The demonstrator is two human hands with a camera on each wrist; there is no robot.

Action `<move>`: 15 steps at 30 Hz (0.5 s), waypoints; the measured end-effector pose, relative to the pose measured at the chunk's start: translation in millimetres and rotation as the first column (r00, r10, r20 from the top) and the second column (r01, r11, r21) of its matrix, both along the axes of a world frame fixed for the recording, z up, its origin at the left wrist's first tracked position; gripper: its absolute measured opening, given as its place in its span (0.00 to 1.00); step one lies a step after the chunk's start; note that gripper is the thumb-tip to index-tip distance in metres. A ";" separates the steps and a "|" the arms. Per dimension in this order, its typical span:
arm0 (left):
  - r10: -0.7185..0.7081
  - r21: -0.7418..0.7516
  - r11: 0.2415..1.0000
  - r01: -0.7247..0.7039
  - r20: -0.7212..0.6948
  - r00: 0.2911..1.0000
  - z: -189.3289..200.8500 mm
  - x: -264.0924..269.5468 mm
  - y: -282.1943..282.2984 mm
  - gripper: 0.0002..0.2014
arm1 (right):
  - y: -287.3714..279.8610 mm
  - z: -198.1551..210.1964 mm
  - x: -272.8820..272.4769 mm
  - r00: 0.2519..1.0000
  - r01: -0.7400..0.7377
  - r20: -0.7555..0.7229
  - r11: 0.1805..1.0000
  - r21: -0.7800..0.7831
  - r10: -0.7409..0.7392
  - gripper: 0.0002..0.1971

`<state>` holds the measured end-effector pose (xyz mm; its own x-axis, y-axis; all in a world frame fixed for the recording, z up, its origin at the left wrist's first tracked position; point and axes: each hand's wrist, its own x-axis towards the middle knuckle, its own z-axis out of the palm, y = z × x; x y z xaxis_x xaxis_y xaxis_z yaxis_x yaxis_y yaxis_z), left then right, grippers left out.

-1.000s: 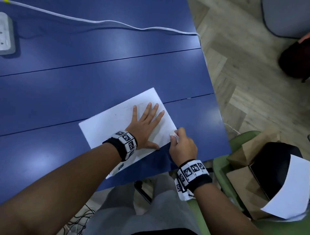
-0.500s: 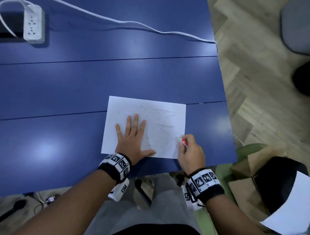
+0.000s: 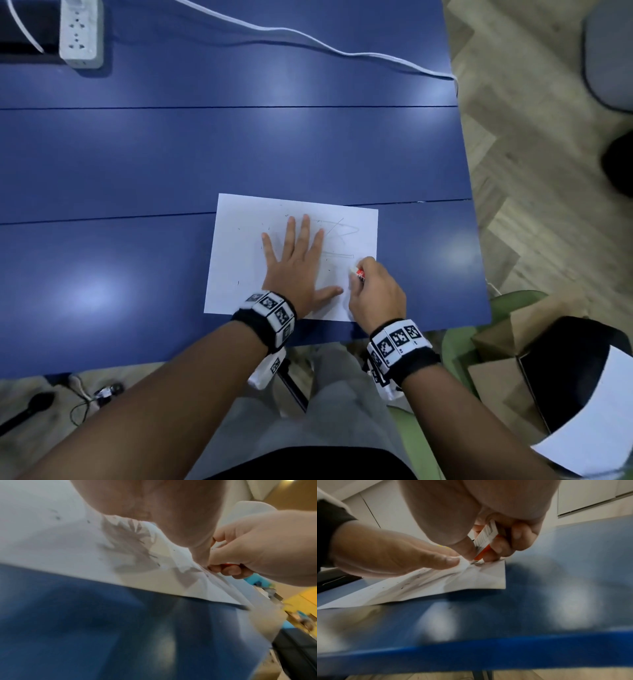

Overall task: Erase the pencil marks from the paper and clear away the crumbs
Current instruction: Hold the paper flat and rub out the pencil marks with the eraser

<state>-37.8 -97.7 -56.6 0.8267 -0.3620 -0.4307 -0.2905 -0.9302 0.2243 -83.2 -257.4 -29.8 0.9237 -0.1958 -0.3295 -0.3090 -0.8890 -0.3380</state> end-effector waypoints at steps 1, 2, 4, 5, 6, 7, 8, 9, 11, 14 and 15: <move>-0.002 -0.006 1.000 0.001 -0.013 1.000 -2.4 2.0 -6.4 0.57 | -0.4 0.1 0.7 1.000 -0.005 -0.006 1.000 -0.012 0.005 0.07; 0.012 -0.007 1.000 -0.012 -0.018 1.000 -5.0 3.3 -10.8 0.58 | -0.7 0.8 1.6 1.000 -0.004 -0.010 1.000 -0.020 0.004 0.07; 0.050 0.004 0.999 -0.050 -0.006 0.999 -10.8 2.7 -14.0 0.60 | -0.2 1.7 2.7 1.000 -0.003 -0.020 1.000 -0.023 0.002 0.06; 0.058 0.013 0.998 -0.058 0.002 0.998 -13.2 1.7 -14.3 0.60 | 1.5 2.0 2.6 1.000 -0.009 -0.028 1.000 -0.021 0.009 0.06; 0.062 0.020 0.998 -0.062 0.009 0.998 -14.9 0.8 -14.3 0.60 | 3.9 2.7 2.7 0.999 -0.031 -0.038 0.999 -0.020 0.031 0.06; 0.065 0.021 0.998 -0.065 0.011 0.998 -15.2 0.7 -14.7 0.60 | 5.7 2.4 2.7 0.997 -0.063 -0.048 0.998 -0.026 0.061 0.06; 0.067 0.019 0.998 -0.067 0.008 0.998 -15.1 0.6 -15.7 0.59 | 5.3 2.7 3.7 0.995 -0.086 -0.057 0.996 -0.035 0.084 0.06; 0.066 0.019 0.998 -0.066 0.004 0.998 -14.2 0.9 -16.7 0.60 | 2.8 2.6 6.0 0.994 -0.088 -0.061 0.995 -0.047 0.085 0.06; 0.058 0.032 0.998 -0.058 -0.002 0.998 -14.2 1.1 -17.1 0.62 | -3.9 1.7 12.3 0.999 -0.025 -0.046 0.998 -0.060 0.022 0.07; 0.068 0.024 0.997 -0.068 0.004 0.998 -12.8 0.3 -16.8 0.59 | 1.0 0.5 11.6 0.997 -0.066 -0.047 0.997 -0.045 0.063 0.06; 0.072 0.017 0.997 -0.072 0.006 0.997 -12.5 0.1 -17.3 0.57 | 4.4 0.9 9.6 0.991 -0.126 -0.057 0.991 -0.043 0.123 0.06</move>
<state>-37.7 -115.0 -69.1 0.8526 -0.2945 -0.4318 -0.2242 -0.9523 0.2069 -73.6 -253.0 -28.9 0.9227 -0.0965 -0.3732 -0.2118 -0.9359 -0.2814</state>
